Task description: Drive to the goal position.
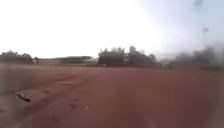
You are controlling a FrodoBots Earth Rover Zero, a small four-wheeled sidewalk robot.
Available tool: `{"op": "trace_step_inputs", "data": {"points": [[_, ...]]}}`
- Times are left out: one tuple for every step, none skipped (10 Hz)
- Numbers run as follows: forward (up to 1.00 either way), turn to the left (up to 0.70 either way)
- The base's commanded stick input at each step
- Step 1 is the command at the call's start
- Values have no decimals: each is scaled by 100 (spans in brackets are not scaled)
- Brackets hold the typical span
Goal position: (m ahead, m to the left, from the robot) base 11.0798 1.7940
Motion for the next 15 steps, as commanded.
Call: {"op": "trace_step_inputs", "data": {"points": [[70,-35],[70,-35],[70,-12],[70,0],[70,0],[70,0],[70,0],[70,0],[70,0],[70,0],[70,0],[70,0],[70,0],[70,0],[70,0]]}}
